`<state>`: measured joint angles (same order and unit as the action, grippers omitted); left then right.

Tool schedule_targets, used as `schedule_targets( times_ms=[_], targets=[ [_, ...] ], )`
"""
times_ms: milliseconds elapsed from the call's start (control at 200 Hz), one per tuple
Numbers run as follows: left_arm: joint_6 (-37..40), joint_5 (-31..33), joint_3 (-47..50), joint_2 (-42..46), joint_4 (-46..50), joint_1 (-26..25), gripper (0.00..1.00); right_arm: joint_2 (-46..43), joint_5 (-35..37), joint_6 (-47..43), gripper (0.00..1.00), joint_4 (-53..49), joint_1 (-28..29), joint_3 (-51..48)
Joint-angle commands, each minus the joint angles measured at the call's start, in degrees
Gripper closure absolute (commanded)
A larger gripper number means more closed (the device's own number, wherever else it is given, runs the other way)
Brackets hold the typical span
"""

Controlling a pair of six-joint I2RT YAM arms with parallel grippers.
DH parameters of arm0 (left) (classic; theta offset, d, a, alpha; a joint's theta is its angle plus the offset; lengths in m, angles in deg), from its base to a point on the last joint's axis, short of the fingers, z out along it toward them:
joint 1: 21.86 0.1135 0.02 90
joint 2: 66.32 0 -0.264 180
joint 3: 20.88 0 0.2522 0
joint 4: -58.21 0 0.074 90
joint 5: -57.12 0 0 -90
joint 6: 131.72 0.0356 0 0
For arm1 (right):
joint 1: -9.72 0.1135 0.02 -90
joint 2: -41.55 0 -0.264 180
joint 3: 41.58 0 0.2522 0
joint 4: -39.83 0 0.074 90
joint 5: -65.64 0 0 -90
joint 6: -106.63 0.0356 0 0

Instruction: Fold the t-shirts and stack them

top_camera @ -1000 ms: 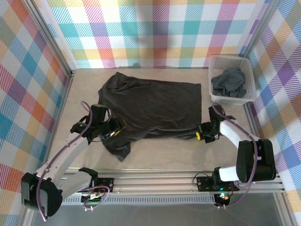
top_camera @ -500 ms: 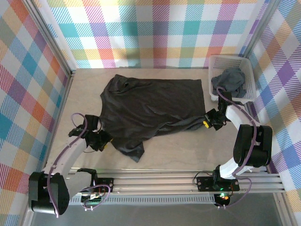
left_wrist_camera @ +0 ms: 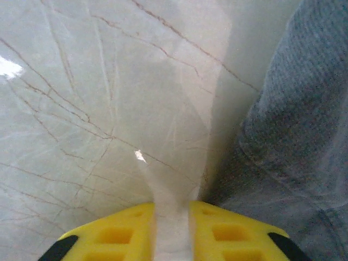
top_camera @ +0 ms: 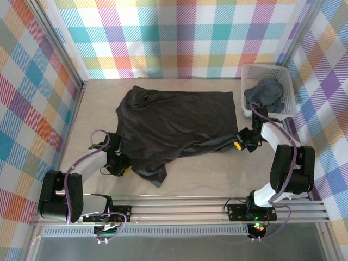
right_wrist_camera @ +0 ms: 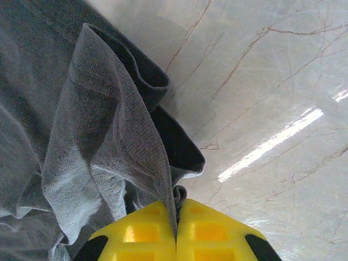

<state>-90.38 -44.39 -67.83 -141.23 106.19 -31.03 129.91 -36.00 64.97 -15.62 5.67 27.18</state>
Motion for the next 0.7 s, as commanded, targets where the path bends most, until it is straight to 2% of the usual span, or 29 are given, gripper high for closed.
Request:
schedule_targets(
  times_ms=[0, 110, 235, 470, 695],
  targets=[
    [-0.20, -5.16, -1.25, -3.61, -14.34, -4.31, 0.81, -1.69, -0.92, -1.06, 1.00, -1.38, 0.07, -0.94],
    [0.41, -2.11, -4.57, -1.87, -10.18, -5.52, 0.80, -1.96, -1.19, -0.88, 1.00, -1.11, 0.08, -1.32],
    [-2.43, -1.21, -5.97, 3.07, -5.29, -6.74, 0.63, -2.31, -1.15, -0.64, 1.00, -1.38, 0.09, -1.60],
    [-11.59, -2.04, -4.68, 5.87, 8.50, -9.24, 0.62, -3.04, -0.98, -0.18, 1.00, -1.57, 0.18, -1.54],
    [-17.25, -2.99, -3.89, 7.38, 8.61, -15.94, 0.62, -2.78, -1.35, -0.11, 1.00, -1.26, 0.17, -1.74]
  ],
)
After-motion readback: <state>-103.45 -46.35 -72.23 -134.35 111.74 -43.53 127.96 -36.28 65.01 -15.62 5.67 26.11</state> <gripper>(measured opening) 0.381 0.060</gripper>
